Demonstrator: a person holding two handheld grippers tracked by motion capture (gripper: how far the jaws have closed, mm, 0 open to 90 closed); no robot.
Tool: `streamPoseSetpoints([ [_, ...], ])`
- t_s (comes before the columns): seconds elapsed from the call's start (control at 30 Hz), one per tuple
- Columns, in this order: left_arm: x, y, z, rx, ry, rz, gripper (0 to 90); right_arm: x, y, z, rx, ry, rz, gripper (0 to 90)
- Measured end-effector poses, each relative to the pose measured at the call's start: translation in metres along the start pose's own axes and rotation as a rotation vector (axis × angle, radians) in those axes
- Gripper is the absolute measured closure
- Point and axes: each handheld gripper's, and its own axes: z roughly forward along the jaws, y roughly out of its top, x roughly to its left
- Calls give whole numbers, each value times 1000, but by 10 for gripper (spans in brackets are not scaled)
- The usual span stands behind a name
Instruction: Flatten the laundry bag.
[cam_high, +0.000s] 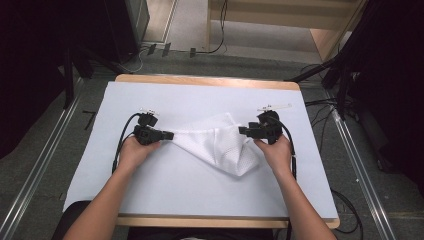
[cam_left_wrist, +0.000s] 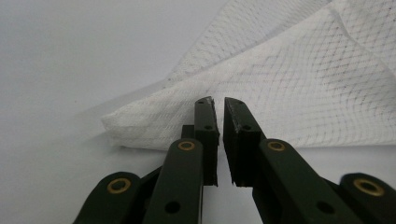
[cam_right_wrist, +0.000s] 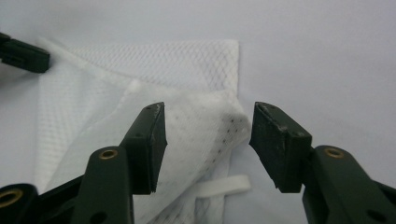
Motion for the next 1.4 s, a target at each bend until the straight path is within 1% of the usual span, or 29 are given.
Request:
streamPoseSetpoints([
  [0.03, 0, 0, 0, 0, 1, 1, 848, -1, 1, 3, -1, -4, 2, 457],
  [0.17, -1, 0, 0, -3, 7, 6, 850, -9, 3, 21, 36, -20, 16, 442],
  [0.27, 0, 0, 0, 0, 5, 9, 856, -15, 1, 32, 65, -20, 47, 434],
  [0.33, 0, -1, 0, -2, 4, 11, 857, -17, -2, 38, 88, -25, 41, 430],
  [0.4, 0, -1, 0, -4, 5, 12, 855, -19, -4, 43, 111, -24, 48, 430],
  [0.43, -1, -1, 0, -5, 5, 11, 853, -19, -5, 44, 103, -21, 50, 454],
  [0.5, -1, -2, 0, -9, 6, 10, 851, -18, -5, 45, 101, -28, 34, 509],
  [0.57, -1, -2, 0, -11, 6, 11, 851, -15, -6, 45, 104, -42, 14, 621],
  [0.6, -1, -2, 0, -11, 7, 11, 850, -14, -7, 45, 111, -36, 11, 648],
  [0.63, -1, -2, 0, -11, 7, 11, 850, -13, -7, 45, 116, -31, 14, 705],
  [0.67, -1, -2, 0, -9, 6, 11, 850, -13, -7, 45, 121, -21, 14, 735],
  [0.73, -1, -2, -1, -7, 3, 9, 850, -11, -6, 45, 132, -15, 12, 783],
  [0.8, 0, -1, -1, -4, 3, 1, 849, -8, -4, 42, 125, -16, 9, 799],
  [0.83, 1, -1, -2, -1, 2, -12, 849, -7, -3, 40, 121, -14, 9, 800],
  [0.87, 1, -1, -2, 0, 1, -17, 849, -6, -1, 36, 106, -5, 3, 799],
  [0.93, 2, 0, -4, 5, 8, -12, 848, -3, 1, 30, 84, -1, -1, 796],
  [0.97, 1, 0, -6, 2, 14, -10, 848, -1, 2, 26, 76, 5, -6, 796],
  [1.03, 1, 1, -9, -7, 11, -7, 845, 4, 5, 19, 50, 25, -9, 798],
  [1.1, 0, 1, -13, -21, 6, -7, 840, 9, 7, 13, 33, 41, -19, 799],
  [1.13, -1, 2, -14, -26, 5, -4, 836, 13, 8, 10, 21, 57, -29, 799],
  [1.23, -4, 3, -19, -33, 1, 6, 830, 24, 10, 3, 6, 82, -52, 800],
  [1.4, -10, 4, -31, -60, -6, 26, 833, 46, 13, -9, -12, 134, -100, 799],
])
